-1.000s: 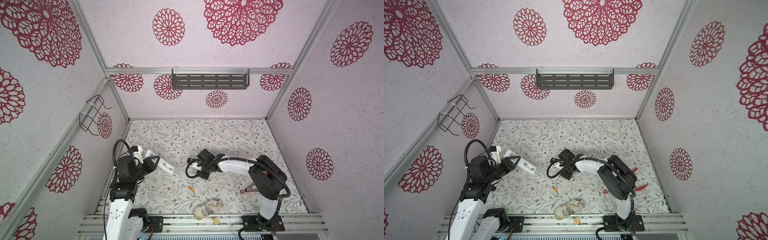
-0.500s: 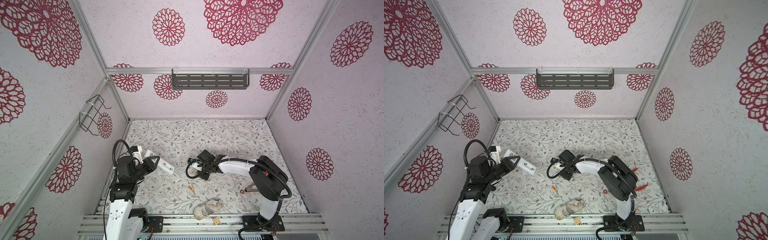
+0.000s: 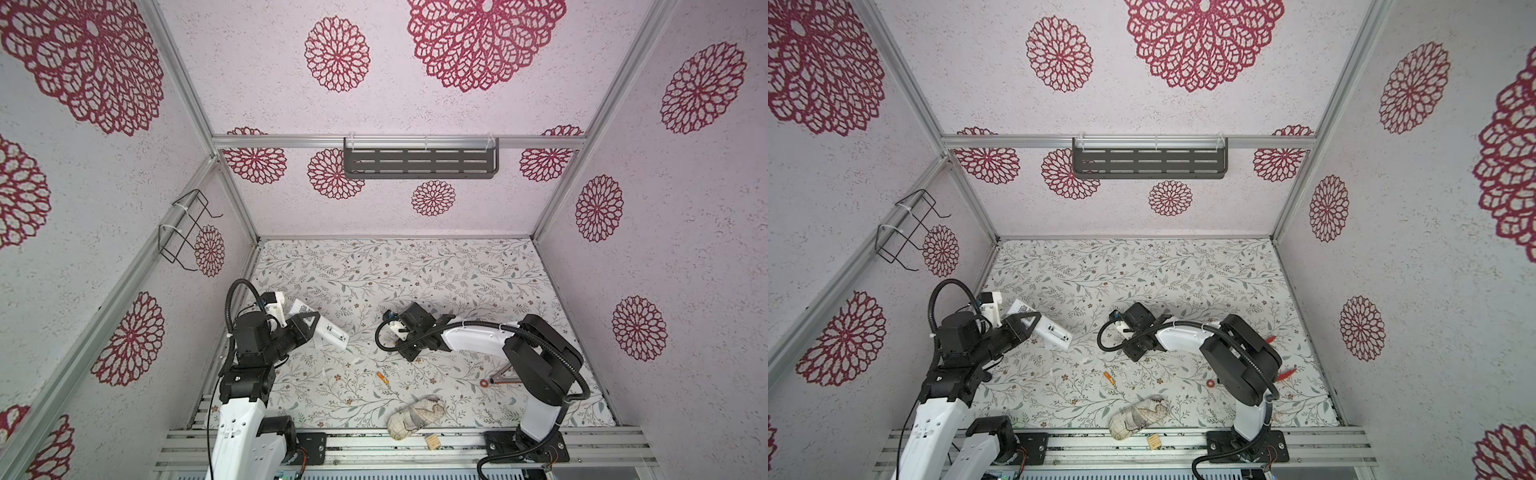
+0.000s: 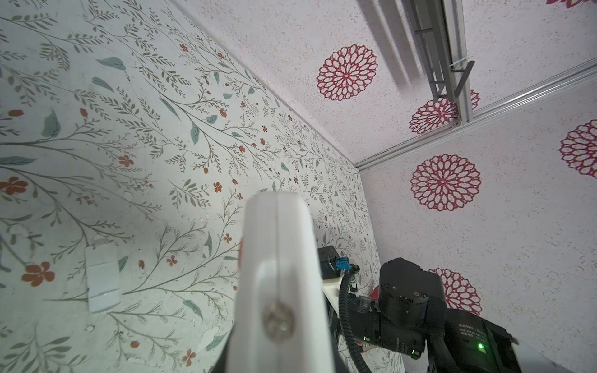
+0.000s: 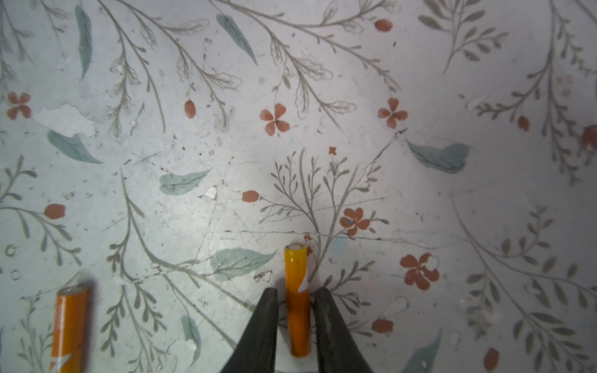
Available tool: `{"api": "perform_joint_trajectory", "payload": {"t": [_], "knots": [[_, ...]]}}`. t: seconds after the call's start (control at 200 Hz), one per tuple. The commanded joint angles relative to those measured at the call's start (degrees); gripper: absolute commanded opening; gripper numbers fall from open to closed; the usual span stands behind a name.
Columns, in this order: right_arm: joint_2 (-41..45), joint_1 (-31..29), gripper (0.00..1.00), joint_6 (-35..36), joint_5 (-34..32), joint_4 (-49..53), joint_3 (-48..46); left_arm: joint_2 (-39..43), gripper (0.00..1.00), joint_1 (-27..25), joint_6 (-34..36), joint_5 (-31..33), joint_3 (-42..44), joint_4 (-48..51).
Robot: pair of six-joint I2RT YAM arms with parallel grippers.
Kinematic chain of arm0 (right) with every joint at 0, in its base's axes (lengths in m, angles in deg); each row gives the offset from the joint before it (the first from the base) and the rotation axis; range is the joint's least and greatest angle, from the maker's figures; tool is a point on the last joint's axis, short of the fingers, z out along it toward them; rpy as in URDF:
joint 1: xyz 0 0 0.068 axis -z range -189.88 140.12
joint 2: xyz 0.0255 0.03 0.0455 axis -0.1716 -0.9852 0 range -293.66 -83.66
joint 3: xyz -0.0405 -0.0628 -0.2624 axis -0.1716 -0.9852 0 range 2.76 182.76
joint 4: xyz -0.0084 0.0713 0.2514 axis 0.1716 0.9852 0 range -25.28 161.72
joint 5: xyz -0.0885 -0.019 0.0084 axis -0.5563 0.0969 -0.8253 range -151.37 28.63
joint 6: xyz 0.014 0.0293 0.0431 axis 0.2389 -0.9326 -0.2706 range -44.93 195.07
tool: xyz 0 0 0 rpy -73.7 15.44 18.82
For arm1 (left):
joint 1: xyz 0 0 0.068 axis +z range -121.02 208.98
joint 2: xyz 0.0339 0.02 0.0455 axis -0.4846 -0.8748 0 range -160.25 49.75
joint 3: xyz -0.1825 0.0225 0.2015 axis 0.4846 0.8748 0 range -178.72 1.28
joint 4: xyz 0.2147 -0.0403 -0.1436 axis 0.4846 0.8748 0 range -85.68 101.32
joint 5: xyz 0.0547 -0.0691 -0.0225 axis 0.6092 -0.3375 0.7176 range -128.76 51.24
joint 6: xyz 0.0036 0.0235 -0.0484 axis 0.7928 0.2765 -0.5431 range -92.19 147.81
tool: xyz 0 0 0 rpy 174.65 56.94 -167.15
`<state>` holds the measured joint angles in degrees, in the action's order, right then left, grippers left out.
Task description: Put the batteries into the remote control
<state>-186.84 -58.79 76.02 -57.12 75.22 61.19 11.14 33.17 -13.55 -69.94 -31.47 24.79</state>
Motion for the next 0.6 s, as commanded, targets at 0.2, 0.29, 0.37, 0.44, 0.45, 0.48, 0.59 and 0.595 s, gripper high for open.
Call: {"api": "perform_joint_trajectory", "payload": {"t": [0.2,0.29,0.37,0.44,0.45,0.48,0.59,0.595], "knots": [[2.63,0.21,0.26,1.22,-3.22,6.77,-4.59,0.5,0.0,0.3,0.32,-0.55,-0.64,-1.31],[2.94,0.29,0.26,1.84,-3.55,7.22,-4.41,0.51,0.0,0.3,0.31,-0.55,-0.56,-1.35],[2.64,0.22,0.25,2.32,-3.33,7.35,-4.04,0.54,0.0,0.27,0.28,-0.55,-0.56,-1.4],[2.66,0.21,0.25,2.66,-3.08,7.21,-3.86,0.55,0.0,0.3,0.24,-0.64,-0.56,-1.43],[2.7,0.26,0.25,2.74,-2.95,7.15,-3.86,0.55,0.0,0.3,0.23,-0.64,-0.56,-1.45],[2.63,0.16,0.25,2.98,-2.85,7.01,-3.77,0.61,0.0,0.3,0.23,-0.68,-0.51,-1.4],[2.58,-0.04,0.25,3.75,-2.72,7.22,-3.18,0.55,0.0,0.3,0.26,-0.65,-0.47,-1.54],[2.56,-0.09,0.25,3.82,-2.7,7.19,-3.12,0.55,0.0,0.3,0.29,-0.65,-0.47,-1.51]]}}
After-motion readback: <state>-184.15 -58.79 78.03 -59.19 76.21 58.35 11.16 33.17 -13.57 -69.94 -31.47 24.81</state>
